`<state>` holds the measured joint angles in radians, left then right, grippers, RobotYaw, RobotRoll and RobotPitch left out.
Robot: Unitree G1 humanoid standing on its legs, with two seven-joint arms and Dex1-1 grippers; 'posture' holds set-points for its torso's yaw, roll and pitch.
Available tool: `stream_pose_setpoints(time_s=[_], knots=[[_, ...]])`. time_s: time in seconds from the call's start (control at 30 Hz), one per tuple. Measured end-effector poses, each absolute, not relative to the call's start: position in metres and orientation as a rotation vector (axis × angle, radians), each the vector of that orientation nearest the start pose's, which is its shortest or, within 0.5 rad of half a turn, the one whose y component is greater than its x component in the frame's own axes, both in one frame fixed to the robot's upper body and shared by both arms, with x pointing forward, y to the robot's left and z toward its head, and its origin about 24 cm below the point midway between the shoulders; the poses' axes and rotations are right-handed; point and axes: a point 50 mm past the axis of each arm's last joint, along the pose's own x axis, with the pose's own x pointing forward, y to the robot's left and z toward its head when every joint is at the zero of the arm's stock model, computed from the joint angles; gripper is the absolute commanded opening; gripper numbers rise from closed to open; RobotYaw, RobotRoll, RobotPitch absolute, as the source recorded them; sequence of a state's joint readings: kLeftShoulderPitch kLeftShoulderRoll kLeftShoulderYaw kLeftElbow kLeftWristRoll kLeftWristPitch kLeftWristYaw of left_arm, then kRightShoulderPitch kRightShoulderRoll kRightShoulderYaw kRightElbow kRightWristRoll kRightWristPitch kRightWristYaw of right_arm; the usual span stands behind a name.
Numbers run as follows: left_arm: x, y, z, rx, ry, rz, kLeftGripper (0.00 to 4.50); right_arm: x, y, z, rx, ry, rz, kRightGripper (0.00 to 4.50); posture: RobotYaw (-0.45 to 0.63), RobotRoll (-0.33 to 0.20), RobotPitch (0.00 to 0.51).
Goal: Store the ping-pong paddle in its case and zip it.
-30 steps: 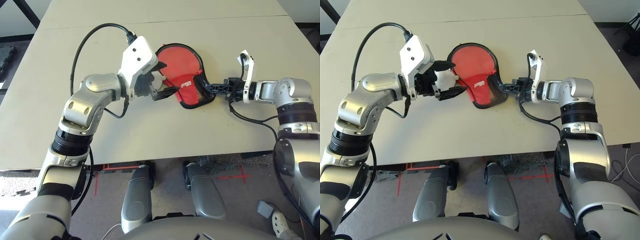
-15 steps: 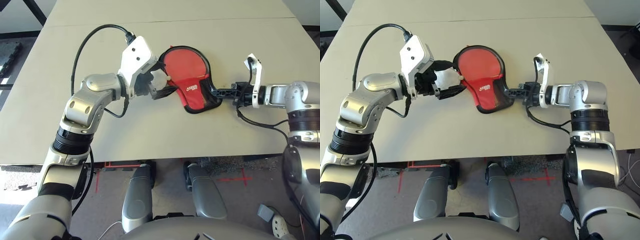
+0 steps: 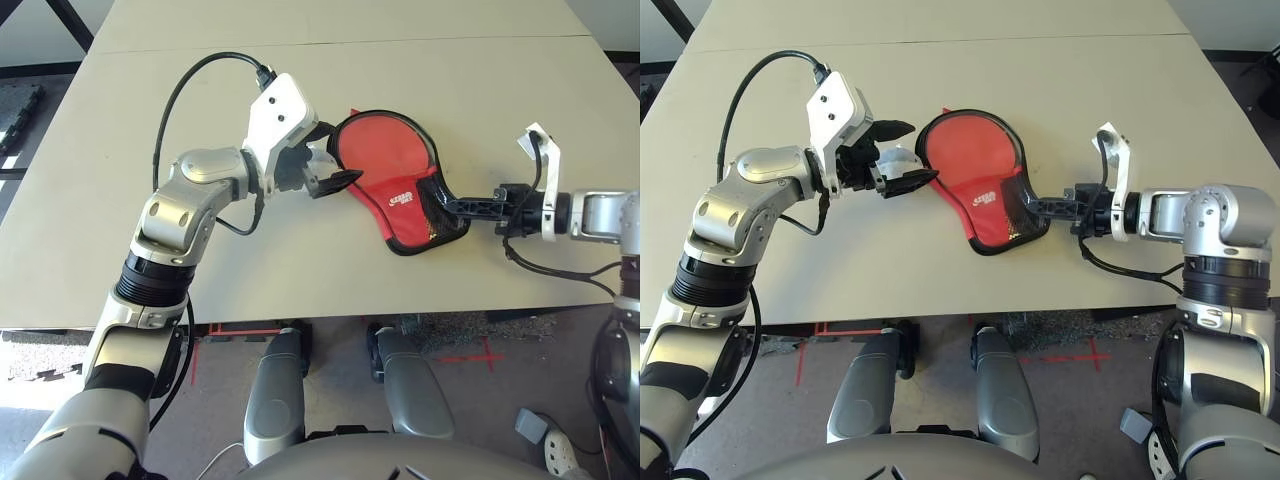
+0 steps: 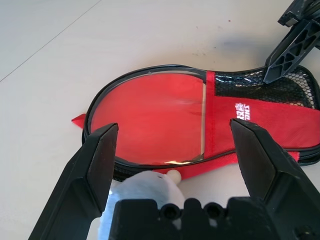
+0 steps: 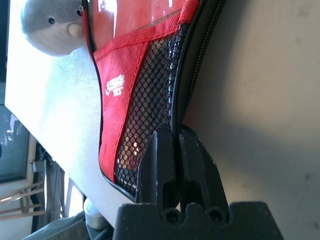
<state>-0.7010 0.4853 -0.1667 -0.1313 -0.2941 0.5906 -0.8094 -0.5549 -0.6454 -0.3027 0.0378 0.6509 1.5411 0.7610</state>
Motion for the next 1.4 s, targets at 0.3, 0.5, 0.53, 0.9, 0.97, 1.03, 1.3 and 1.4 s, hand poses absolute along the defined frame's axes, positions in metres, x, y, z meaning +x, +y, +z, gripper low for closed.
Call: stream_pose_setpoints(time_s=[0.3, 0.5, 0.53, 0.9, 0.97, 1.03, 1.3, 1.4], knots=[[0.314, 0.113, 0.204, 0.358, -0.022, -1.041, 4.5, 0.257, -0.231, 0.14, 0.481, 0.784, 0.732, 0.03, 0.05, 0.0, 0.254], [0.314, 0.112, 0.203, 0.356, -0.025, -1.042, 4.5, 0.244, -0.235, 0.134, 0.473, 0.815, 0.724, 0.03, 0.04, 0.0, 0.259], [0.314, 0.112, 0.203, 0.356, -0.025, -1.043, 4.5, 0.243, -0.235, 0.134, 0.47, 0.817, 0.725, 0.03, 0.04, 0.0, 0.259], [0.314, 0.11, 0.203, 0.348, -0.029, -1.048, 4.5, 0.24, -0.233, 0.135, 0.464, 0.826, 0.726, 0.16, 0.05, 0.0, 0.261], [0.314, 0.11, 0.202, 0.347, -0.027, -1.047, 4.5, 0.241, -0.237, 0.139, 0.446, 0.833, 0.72, 0.8, 0.05, 0.0, 0.261], [0.314, 0.111, 0.201, 0.345, -0.022, -1.046, 4.5, 0.242, -0.243, 0.145, 0.437, 0.834, 0.707, 1.57, 0.05, 0.0, 0.263], [0.314, 0.109, 0.2, 0.341, -0.025, -1.045, 4.5, 0.245, -0.244, 0.144, 0.448, 0.855, 0.719, 1.24, 0.06, 0.0, 0.266], [0.314, 0.11, 0.199, 0.34, -0.02, -1.043, 4.5, 0.246, -0.248, 0.147, 0.427, 0.849, 0.709, 1.98, 0.06, 0.0, 0.264]])
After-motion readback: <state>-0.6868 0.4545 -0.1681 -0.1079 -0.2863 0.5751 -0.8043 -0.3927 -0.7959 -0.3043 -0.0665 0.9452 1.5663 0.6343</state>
